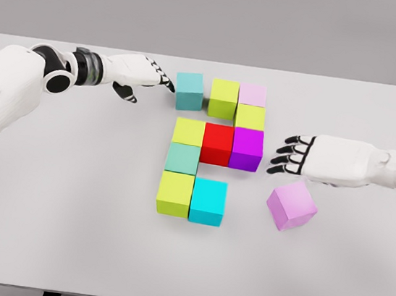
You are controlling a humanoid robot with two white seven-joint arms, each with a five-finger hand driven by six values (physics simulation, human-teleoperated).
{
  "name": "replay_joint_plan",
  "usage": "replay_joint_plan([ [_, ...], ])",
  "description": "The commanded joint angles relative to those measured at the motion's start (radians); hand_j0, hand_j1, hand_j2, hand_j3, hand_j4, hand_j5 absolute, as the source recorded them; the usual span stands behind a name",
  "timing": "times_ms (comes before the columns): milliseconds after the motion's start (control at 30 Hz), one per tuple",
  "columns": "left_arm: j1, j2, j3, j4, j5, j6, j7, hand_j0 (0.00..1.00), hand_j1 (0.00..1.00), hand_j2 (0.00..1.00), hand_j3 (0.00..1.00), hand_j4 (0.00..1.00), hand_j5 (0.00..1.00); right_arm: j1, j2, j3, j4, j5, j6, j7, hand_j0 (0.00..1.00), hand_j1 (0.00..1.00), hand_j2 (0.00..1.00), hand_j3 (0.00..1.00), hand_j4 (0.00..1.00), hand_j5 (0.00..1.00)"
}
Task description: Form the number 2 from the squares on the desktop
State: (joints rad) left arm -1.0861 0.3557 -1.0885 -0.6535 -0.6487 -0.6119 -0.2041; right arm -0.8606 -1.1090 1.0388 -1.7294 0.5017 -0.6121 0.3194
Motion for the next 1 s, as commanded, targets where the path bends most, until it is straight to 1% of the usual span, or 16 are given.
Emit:
replay_joint_plan([
  [0, 0.0, 0.002, 0.004, -0.002, 0.004, 0.001, 0.0, 0.85, 0.85, 0.85, 0.85, 0.85, 0.85, 0.0, -0.049, -0.042, 0.042, -0.064, 0.001, -0.002, 1.0, 1.0, 1.0, 1.0, 1.0, 1.0],
  [133, 0.0, 0.003, 0.005, 0.006, 0.003, 0.001, 0.0, 0.87, 0.87, 0.87, 0.87, 0.87, 0.87, 0.0, -0.095, -0.04, 0.122, -0.087, 0.001, 0.001, 1.0, 1.0, 1.0, 1.0, 1.0, 1.0],
  [200, 0.002, 0.012, 0.01, 0.011, 0.003, 0.001, 0.0, 0.87, 0.87, 0.87, 0.87, 0.87, 0.87, 0.002, -0.104, -0.029, 0.12, -0.065, 0.001, 0.007, 0.99, 0.99, 0.99, 0.99, 0.99, 0.99],
  [267, 0.002, 0.014, 0.013, 0.017, 0.003, 0.001, 0.0, 0.87, 0.87, 0.87, 0.87, 0.87, 0.87, 0.006, -0.106, -0.028, 0.117, -0.015, 0.001, 0.007, 0.86, 0.86, 0.86, 0.86, 0.86, 0.86],
  [300, 0.003, 0.012, 0.013, 0.023, 0.003, 0.001, 0.0, 0.87, 0.87, 0.87, 0.87, 0.87, 0.87, 0.011, -0.104, -0.028, 0.116, -0.002, 0.001, 0.007, 0.82, 0.82, 0.82, 0.82, 0.82, 0.82],
  [367, -0.002, 0.012, 0.015, 0.054, 0.003, 0.001, 0.0, 0.9, 0.9, 0.9, 0.9, 0.9, 0.9, 0.028, -0.095, 0.0, 0.08, 0.049, 0.001, 0.01, 0.82, 0.82, 0.82, 0.82, 0.82, 0.82],
  [467, -0.011, 0.003, 0.013, 0.097, 0.003, 0.001, 0.0, 0.9, 0.9, 0.9, 0.9, 0.9, 0.9, 0.029, -0.098, 0.006, 0.074, 0.066, 0.001, 0.01, 0.8, 0.8, 0.8, 0.8, 0.8, 0.8],
  [500, -0.012, 0.0, 0.012, 0.104, 0.003, 0.001, 0.0, 0.9, 0.9, 0.9, 0.9, 0.9, 0.9, 0.029, -0.097, 0.026, 0.074, 0.066, 0.001, 0.01, 0.8, 0.8, 0.8, 0.8, 0.8, 0.8],
  [567, -0.014, -0.006, 0.013, 0.107, 0.003, 0.001, 0.0, 0.9, 0.9, 0.9, 0.9, 0.9, 0.9, 0.015, -0.1, 0.075, 0.074, 0.066, 0.001, 0.007, 0.8, 0.8, 0.8, 0.8, 0.8, 0.8],
  [633, -0.015, -0.024, 0.013, 0.12, 0.003, 0.001, 0.0, 0.9, 0.9, 0.9, 0.9, 0.9, 0.9, -0.083, -0.112, 0.182, 0.082, 0.061, 0.001, 0.004, 0.8, 0.8, 0.8, 0.8, 0.8, 0.8],
  [667, -0.015, -0.032, 0.013, 0.123, 0.003, 0.001, 0.0, 0.9, 0.9, 0.9, 0.9, 0.9, 0.9, -0.104, -0.12, 0.213, 0.082, 0.061, 0.001, 0.003, 0.8, 0.8, 0.8, 0.8, 0.8, 0.8],
  [800, -0.025, -0.041, 0.018, 0.13, 0.003, 0.001, 0.0, 0.9, 0.9, 0.9, 0.9, 0.9, 0.9, -0.123, -0.123, 0.251, 0.097, 0.063, 0.001, 0.001, 0.8, 0.8, 0.8, 0.8, 0.8, 0.8],
  [833, -0.028, -0.044, 0.019, 0.132, 0.003, 0.001, 0.0, 0.9, 0.9, 0.9, 0.9, 0.9, 0.9, -0.135, -0.121, 0.263, 0.097, 0.063, 0.001, 0.0, 0.78, 0.78, 0.78, 0.78, 0.78, 0.78],
  [867, -0.029, -0.046, 0.024, 0.135, 0.003, 0.001, 0.0, 0.91, 0.91, 0.91, 0.91, 0.91, 0.91, -0.155, -0.117, 0.294, 0.103, 0.061, 0.001, -0.006, 0.74, 0.74, 0.74, 0.74, 0.74, 0.74],
  [933, -0.031, -0.047, 0.024, 0.147, 0.003, 0.001, 0.0, 0.93, 0.93, 0.93, 0.93, 0.93, 0.93, -0.169, -0.111, 0.299, 0.128, 0.066, 0.001, -0.077, 0.74, 0.74, 0.74, 0.74, 0.74, 0.74],
  [967, -0.031, -0.047, 0.025, 0.149, 0.003, 0.001, 0.0, 0.93, 0.93, 0.93, 0.93, 0.93, 0.93, -0.169, -0.1, 0.302, 0.142, 0.066, 0.001, -0.08, 0.74, 0.74, 0.74, 0.74, 0.74, 0.74],
])
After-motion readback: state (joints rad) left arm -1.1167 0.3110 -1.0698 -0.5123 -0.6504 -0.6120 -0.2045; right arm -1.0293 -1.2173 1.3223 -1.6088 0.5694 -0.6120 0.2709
